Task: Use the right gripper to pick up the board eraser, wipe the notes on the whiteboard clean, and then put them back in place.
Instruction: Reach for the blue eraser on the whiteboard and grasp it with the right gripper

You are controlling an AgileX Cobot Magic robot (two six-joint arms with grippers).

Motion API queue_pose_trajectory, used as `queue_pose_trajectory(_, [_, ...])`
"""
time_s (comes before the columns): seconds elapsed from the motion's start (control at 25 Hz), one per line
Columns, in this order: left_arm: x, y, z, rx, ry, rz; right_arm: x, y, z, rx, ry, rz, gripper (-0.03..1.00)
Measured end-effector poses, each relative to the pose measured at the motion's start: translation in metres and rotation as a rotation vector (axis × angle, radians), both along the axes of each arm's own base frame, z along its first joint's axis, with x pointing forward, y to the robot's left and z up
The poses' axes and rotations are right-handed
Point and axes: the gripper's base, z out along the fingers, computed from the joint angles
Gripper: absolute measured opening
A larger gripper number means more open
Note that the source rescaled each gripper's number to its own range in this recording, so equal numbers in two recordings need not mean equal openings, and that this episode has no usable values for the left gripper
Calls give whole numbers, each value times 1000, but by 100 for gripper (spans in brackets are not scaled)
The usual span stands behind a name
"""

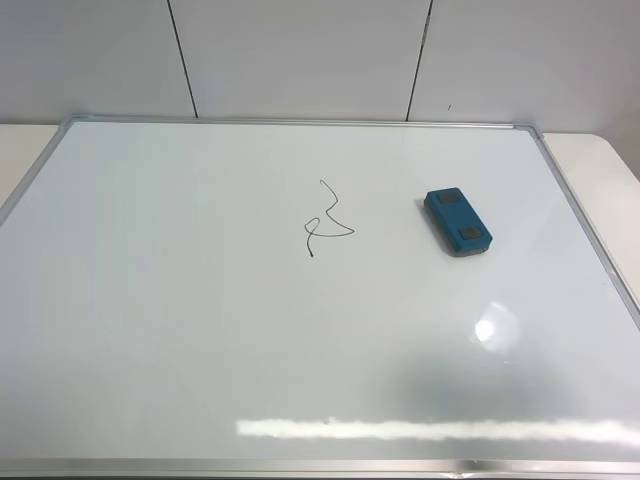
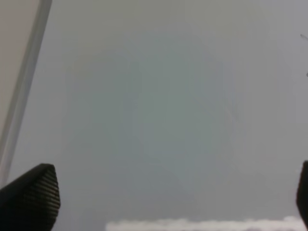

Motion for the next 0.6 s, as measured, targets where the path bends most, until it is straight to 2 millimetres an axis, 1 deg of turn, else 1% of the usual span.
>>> queue_pose_trajectory(0.48, [0, 0, 0, 0, 0, 0, 0, 0, 0, 0, 0, 0, 100])
queue_pose_trajectory(0.6, [0, 0, 0, 0, 0, 0, 5, 0, 0, -2, 34, 0, 100])
